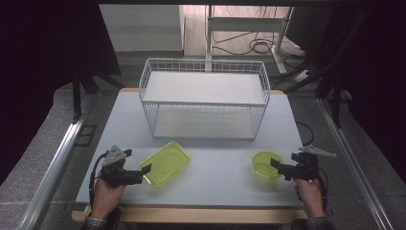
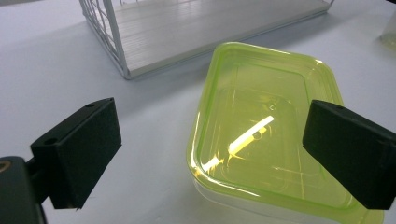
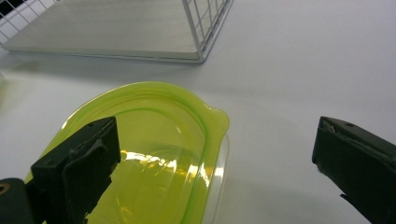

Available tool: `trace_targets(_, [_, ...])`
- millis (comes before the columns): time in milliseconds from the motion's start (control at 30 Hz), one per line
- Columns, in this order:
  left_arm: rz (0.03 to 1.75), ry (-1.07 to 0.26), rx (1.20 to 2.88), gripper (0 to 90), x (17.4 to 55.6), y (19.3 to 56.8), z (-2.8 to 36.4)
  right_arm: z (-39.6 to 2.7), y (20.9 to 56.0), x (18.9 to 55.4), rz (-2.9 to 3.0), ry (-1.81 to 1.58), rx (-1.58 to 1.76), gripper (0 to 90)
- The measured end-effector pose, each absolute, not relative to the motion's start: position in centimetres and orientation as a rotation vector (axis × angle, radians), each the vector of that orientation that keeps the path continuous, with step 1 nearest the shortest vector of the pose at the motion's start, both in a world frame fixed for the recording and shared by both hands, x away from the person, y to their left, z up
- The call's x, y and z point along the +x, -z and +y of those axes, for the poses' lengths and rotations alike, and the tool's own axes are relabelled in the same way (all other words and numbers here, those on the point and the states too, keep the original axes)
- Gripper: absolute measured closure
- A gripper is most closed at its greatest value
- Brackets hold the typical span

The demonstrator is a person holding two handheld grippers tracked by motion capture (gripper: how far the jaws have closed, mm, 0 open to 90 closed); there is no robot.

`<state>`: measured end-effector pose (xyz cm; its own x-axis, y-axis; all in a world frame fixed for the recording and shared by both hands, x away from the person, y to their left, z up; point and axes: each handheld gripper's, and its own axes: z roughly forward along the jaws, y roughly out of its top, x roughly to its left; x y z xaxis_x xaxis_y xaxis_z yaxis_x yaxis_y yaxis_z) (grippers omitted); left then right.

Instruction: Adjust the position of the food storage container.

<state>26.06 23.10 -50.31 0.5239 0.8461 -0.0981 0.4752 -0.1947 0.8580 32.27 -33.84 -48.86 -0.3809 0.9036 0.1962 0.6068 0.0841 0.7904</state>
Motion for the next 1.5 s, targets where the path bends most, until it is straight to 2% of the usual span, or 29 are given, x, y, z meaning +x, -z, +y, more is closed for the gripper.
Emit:
trace_targets(633, [1.072, -0.55, 1.851, 3.3, 25.9, 50.5, 22.7, -32.6, 48.0, 32.2, 2.071, -1.106, 1.455, 0.8])
trace_targets(733, [1.073, -0.56, 1.852, 3.3, 25.9, 50.5, 22.7, -32.1, 47.4, 32.0, 2.085, -1.053, 1.449, 8.7])
trace_targets(767, [1.073, -0.56, 1.852, 3.3, 25.9, 50.5, 22.7, -32.1, 47.4, 32.0, 2.085, -1.053, 1.449, 8.7])
trace_targets(833, [1.076, -0.566, 1.851, 3.3, 25.9, 50.5, 22.7, -31.8, 46.9, 31.8, 2.085, -1.06, 1.438, 16.3])
trace_targets(867, [1.076, -0.567, 1.848, 3.3, 25.9, 50.5, 22.7, -31.8, 46.9, 31.8, 2.085, -1.06, 1.438, 16.3])
trace_targets(900, [1.079, -0.566, 1.845, 3.3, 25.9, 50.5, 22.7, -31.3, 46.3, 31.6, 2.097, -1.062, 1.413, 23.3])
trace_targets(967, [1.078, -0.566, 1.846, 3.4, 25.9, 50.5, 22.7, -31.1, 46.2, 31.5, 2.099, -1.072, 1.397, 25.9])
trace_targets(1000, [1.078, -0.567, 1.85, 3.4, 25.9, 50.5, 22.7, -30.5, 45.8, 31.2, 2.108, -1.092, 1.377, 32.1])
trace_targets(1133, [1.078, -0.566, 1.855, 3.5, 25.9, 50.5, 22.6, -29.3, 45.3, 30.9, 2.161, -1.105, 1.314, 45.9])
trace_targets(1167, [1.078, -0.566, 1.855, 3.5, 25.9, 50.5, 22.6, -29.3, 45.3, 30.9, 2.161, -1.105, 1.314, 45.9])
trace_targets(1200, [1.078, -0.566, 1.855, 3.5, 25.9, 50.5, 22.6, -28.7, 45.2, 30.7, 2.195, -1.111, 1.271, 55.1])
trace_targets(1467, [1.072, -0.563, 1.869, 4.1, 26.0, 50.6, 22.4, -26.3, 45.4, 30.3, 2.299, -1.102, 1.152, 83.9])
trace_targets(1500, [1.072, -0.563, 1.869, 4.2, 26.0, 50.6, 22.4, -26.3, 45.4, 30.3, 2.299, -1.102, 1.152, 83.9])
